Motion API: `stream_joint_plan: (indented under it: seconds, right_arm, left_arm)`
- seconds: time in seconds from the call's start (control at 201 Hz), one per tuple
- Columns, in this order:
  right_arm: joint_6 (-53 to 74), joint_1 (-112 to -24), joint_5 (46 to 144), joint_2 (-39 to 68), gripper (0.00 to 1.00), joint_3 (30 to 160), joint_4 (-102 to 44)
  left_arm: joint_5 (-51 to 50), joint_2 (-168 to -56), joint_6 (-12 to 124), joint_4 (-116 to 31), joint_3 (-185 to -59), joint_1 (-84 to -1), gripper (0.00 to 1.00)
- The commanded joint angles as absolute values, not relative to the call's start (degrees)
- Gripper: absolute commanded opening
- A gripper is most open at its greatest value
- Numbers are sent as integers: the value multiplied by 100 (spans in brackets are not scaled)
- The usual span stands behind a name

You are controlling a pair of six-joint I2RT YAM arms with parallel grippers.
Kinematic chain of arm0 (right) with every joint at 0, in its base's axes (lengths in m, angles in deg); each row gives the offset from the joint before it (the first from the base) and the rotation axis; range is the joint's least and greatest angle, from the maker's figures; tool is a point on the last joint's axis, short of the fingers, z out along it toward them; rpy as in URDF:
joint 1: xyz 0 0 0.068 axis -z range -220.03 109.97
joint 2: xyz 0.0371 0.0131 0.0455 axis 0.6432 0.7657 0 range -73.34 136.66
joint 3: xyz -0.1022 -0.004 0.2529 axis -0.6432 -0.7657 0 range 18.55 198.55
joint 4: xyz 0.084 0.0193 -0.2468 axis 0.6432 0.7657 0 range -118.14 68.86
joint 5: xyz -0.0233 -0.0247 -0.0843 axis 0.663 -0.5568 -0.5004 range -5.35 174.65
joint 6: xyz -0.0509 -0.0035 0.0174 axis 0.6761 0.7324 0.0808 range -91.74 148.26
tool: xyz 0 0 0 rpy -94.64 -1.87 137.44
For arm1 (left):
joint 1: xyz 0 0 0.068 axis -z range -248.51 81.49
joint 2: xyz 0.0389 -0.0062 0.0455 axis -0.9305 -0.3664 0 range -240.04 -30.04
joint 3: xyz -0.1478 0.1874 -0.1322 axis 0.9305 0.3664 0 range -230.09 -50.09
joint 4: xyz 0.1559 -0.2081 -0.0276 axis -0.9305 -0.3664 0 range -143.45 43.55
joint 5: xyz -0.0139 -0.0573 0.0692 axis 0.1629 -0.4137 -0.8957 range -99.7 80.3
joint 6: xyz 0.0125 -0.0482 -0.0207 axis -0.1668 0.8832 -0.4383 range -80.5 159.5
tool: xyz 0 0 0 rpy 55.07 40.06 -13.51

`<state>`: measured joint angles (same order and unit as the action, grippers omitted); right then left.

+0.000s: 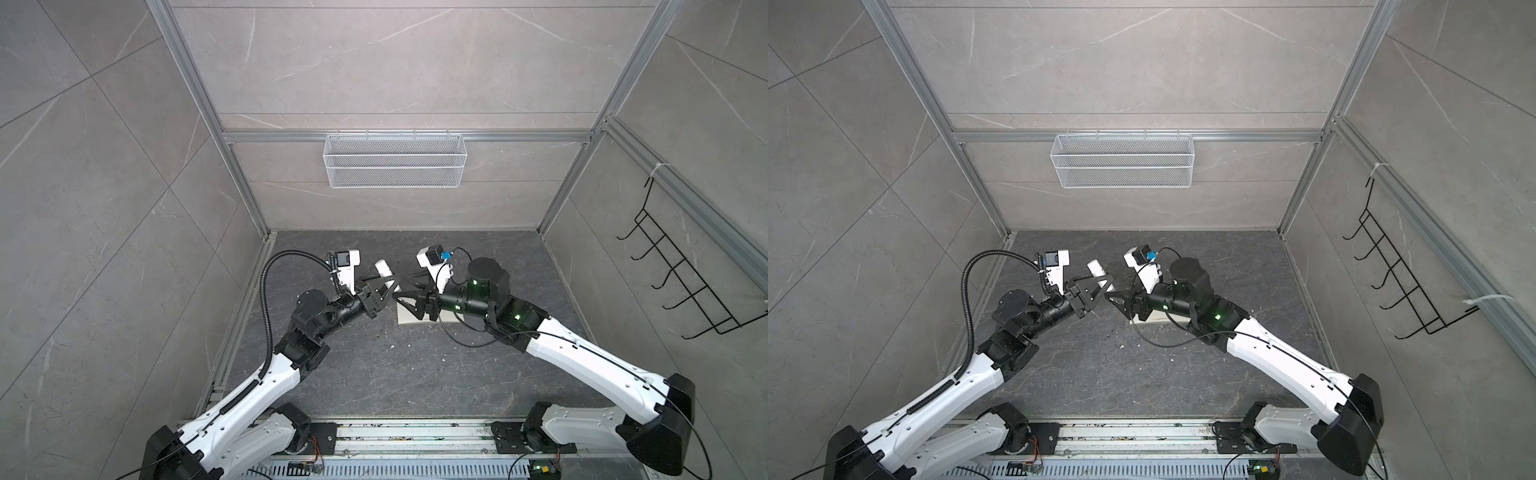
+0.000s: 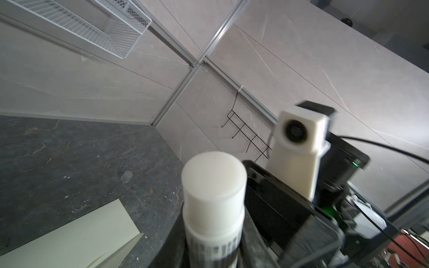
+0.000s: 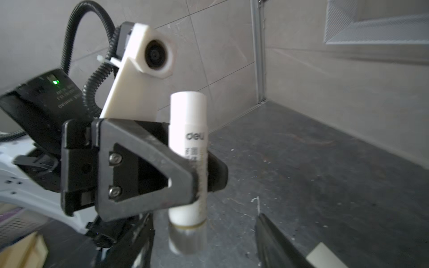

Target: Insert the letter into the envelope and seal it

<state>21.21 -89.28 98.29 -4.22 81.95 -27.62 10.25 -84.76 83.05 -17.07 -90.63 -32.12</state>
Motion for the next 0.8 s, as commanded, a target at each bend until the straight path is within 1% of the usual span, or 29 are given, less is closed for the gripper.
stream_joint_plan:
  seconds: [0.0,0.065,0.179,0.359,0.398,0.428,0.578,0.792]
  right_arm:
    - [3144,-9519,7275,-719,73,7988,-2706]
    - [3399,-9868,6611,-700,73,7911,-2861]
    - [3760,-10395,5772,-533,73,7812,-3285]
    - [4153,-10857,4949,-60,65,7901,-3978]
    - [4188,-10916,4753,23,62,7887,-4181]
    - [4197,-10937,4719,71,60,7869,-4338]
    - [4130,-10983,4640,308,57,7954,-4513]
    - [4093,-10999,4494,473,48,7954,-4733]
  left_arm:
    - [532,-8367,8461,-1728,-9318,-3195,0]
    - [459,-8370,8497,-1679,-9316,-3195,0]
    - [432,-8400,8563,-1581,-9308,-3194,0]
    - [410,-8414,8627,-1535,-9299,-3197,0]
    - [419,-8414,8637,-1521,-9294,-3194,0]
    - [412,-8402,8648,-1517,-9281,-3199,0]
    - [393,-8396,8660,-1491,-9272,-3196,0]
    - [425,-8396,8665,-1490,-9263,-3201,0]
